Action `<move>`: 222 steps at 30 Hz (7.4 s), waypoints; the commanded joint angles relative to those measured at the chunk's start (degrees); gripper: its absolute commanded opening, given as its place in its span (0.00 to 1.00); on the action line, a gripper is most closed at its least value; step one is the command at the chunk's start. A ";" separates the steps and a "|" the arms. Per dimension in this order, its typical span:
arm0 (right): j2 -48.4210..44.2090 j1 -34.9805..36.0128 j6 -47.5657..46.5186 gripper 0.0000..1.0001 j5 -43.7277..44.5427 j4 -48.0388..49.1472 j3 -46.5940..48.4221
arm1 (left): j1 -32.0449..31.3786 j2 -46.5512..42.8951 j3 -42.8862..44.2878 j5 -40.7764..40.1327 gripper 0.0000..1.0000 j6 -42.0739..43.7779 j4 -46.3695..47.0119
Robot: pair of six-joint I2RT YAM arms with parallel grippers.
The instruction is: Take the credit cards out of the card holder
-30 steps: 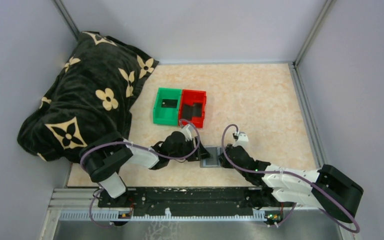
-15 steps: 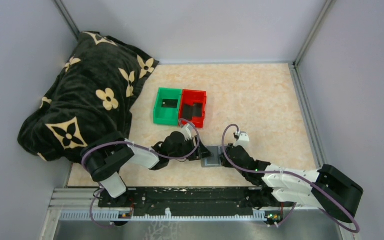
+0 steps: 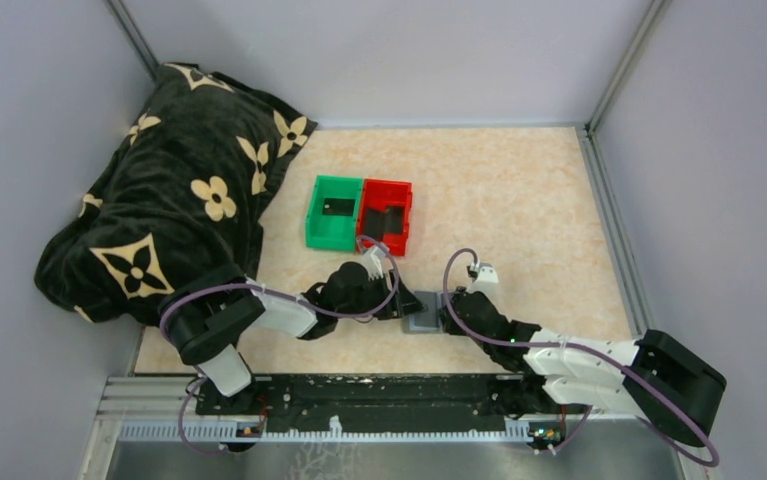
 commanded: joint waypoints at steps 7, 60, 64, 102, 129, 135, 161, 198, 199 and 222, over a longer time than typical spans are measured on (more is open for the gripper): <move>0.39 0.80 0.95 0.00 -5.61 2.69 0.85 | -1.85 -0.09 4.39 5.61 0.60 -1.79 7.45; -2.52 0.77 -3.44 0.20 -4.02 -4.23 6.16 | -1.93 -10.01 1.93 -8.06 0.69 7.86 -19.35; -2.16 0.75 -3.36 0.20 -4.28 -3.60 5.82 | -2.06 -8.88 2.63 -8.09 0.68 8.23 -19.52; 1.45 0.72 -1.25 0.19 -5.93 1.24 2.98 | -2.24 -8.62 3.17 -4.65 0.68 8.05 -17.30; 1.71 0.68 -0.94 0.19 -5.73 1.28 2.71 | -2.24 -5.13 2.34 -3.57 0.68 7.11 -14.73; 0.06 0.68 -0.01 0.19 -4.18 -0.49 2.62 | -2.24 -4.88 2.04 -3.86 0.68 7.29 -15.36; -0.40 -0.55 -0.66 0.00 -5.04 -2.14 0.33 | -2.26 -4.73 1.13 -2.85 0.68 6.73 -13.06; 3.85 -0.56 0.86 0.00 -7.25 3.73 -1.25 | -3.20 -5.90 2.66 0.52 0.64 2.98 -1.15; 4.00 -0.56 0.85 0.00 -7.33 3.85 -1.24 | -3.27 -5.82 2.69 0.60 0.64 2.85 -0.89; 5.66 -0.54 1.13 0.00 -7.44 5.20 -1.52 | -3.82 -6.90 3.64 1.28 0.64 3.29 -1.60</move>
